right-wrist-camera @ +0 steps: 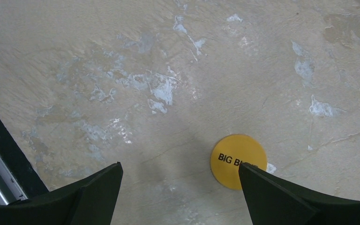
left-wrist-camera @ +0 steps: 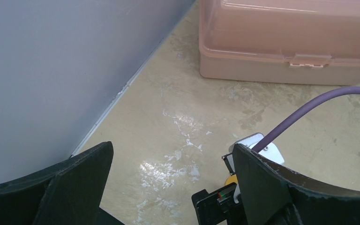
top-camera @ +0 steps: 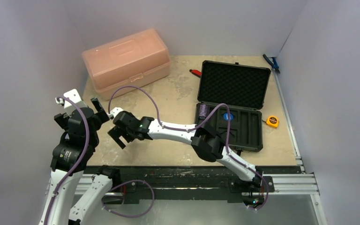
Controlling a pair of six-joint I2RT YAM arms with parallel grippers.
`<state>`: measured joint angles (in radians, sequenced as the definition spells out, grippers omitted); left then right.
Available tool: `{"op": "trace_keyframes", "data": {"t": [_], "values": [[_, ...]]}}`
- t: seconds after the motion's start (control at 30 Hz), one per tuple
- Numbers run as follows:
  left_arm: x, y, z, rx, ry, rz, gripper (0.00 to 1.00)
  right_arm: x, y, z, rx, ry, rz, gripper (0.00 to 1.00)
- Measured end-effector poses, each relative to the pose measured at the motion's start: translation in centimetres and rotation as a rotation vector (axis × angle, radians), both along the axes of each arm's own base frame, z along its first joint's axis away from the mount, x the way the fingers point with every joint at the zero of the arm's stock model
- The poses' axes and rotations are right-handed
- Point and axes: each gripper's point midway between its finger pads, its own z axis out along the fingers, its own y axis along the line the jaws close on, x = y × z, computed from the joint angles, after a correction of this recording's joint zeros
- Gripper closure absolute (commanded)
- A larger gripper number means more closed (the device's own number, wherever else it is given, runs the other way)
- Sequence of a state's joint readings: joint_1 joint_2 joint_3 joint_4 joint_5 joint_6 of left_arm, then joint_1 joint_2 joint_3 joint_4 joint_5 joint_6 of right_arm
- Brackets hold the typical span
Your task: Pack up texas hold em set
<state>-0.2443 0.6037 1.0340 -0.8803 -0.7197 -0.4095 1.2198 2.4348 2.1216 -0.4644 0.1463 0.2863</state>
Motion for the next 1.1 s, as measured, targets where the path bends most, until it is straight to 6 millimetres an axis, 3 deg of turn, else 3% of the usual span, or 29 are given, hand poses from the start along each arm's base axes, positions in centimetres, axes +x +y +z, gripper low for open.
{"op": "trace_keyframes", "data": {"t": [0.27,0.83,1.1], "values": [[0.0,0.0,0.0,0.0,0.0,0.0,0.0,0.0,-0.3,-1.5,-0.042,0.0,-0.009,0.01],[0.0,0.0,0.0,0.0,0.0,0.0,0.0,1.5,-1.4,-1.5,-0.081,-0.065,-0.087,0.02],[0.0,0.0,0.0,0.0,0.0,0.0,0.0,2.0,-1.4,-1.6,-0.055,-0.037,-0.12,0.11]]}}
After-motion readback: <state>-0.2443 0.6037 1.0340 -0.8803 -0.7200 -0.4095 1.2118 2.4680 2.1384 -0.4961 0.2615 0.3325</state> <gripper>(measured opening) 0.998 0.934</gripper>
